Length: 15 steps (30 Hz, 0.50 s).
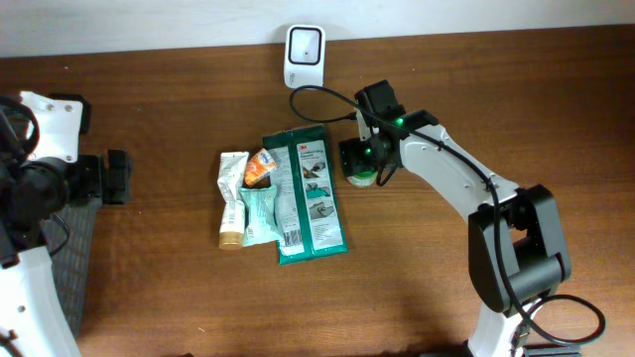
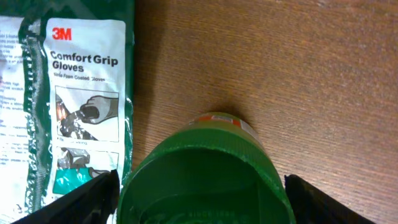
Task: Scan the item barcode
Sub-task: 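Reach the right gripper to the green-lidded jar and grasp it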
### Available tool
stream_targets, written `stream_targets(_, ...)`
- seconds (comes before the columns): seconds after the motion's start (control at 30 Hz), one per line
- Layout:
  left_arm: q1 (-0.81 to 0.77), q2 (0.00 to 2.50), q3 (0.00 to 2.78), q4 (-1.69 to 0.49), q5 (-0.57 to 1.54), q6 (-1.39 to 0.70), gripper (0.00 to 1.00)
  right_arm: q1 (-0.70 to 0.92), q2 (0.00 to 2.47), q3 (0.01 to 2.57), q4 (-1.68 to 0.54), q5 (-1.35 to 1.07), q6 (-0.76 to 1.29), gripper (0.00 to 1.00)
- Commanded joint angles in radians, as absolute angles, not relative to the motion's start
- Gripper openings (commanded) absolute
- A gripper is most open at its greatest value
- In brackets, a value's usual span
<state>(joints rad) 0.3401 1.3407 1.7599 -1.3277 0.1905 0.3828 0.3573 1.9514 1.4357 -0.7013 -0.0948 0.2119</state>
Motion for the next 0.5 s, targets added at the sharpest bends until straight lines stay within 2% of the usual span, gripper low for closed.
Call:
stream_targets(0.0, 0.346, 1.339, 1.771, -1.326, 0.194, 0.398, 0.99, 0.358, 1.954, 1.444, -0.707, -0.099, 0.221, 0.69)
stream_targets(0.07, 0.346, 1.339, 1.771, -1.326, 0.194, 0.398, 0.99, 0.352, 1.932, 1.446, -0.733, -0.093, 0.213, 0.56)
stream_targets(0.1, 0.346, 1.339, 1.771, -1.326, 0.194, 0.398, 0.99, 0.345, 1.913, 1.456, -0.755, -0.093, 0.213, 0.54)
stream_targets(0.17, 0.346, 1.339, 1.771, -1.326, 0.194, 0.398, 0.99, 0.322, 1.848, 1.509, -0.828, -0.093, 0.067, 0.50)
stream_targets(0.23, 0.346, 1.339, 1.771, -1.326, 0.194, 0.398, 0.99, 0.319, 1.827, 1.523, -0.884, -0.093, -0.210, 0.50)
stream_targets(0.3, 0.346, 1.339, 1.771, -1.326, 0.194, 0.398, 0.99, 0.319, 1.828, 1.522, -0.987, -0.093, -0.705, 0.49)
stream_targets(0.33, 0.346, 1.339, 1.771, -1.326, 0.194, 0.398, 0.99, 0.319, 1.831, 1.518, -1.012, -0.094, -0.871, 0.49)
stream_targets(0.4, 0.346, 1.339, 1.771, -1.326, 0.194, 0.398, 0.99, 0.318, 1.841, 1.501, -1.045, -0.142, -1.043, 0.49)
stream_targets(0.43, 0.346, 1.339, 1.771, -1.326, 0.194, 0.398, 0.99, 0.318, 1.843, 1.471, -1.050, -0.254, -1.213, 0.46)
stream_targets(0.47, 0.346, 1.339, 1.771, -1.326, 0.194, 0.398, 0.99, 0.318, 1.847, 1.461, -1.054, -0.278, -1.266, 0.45)
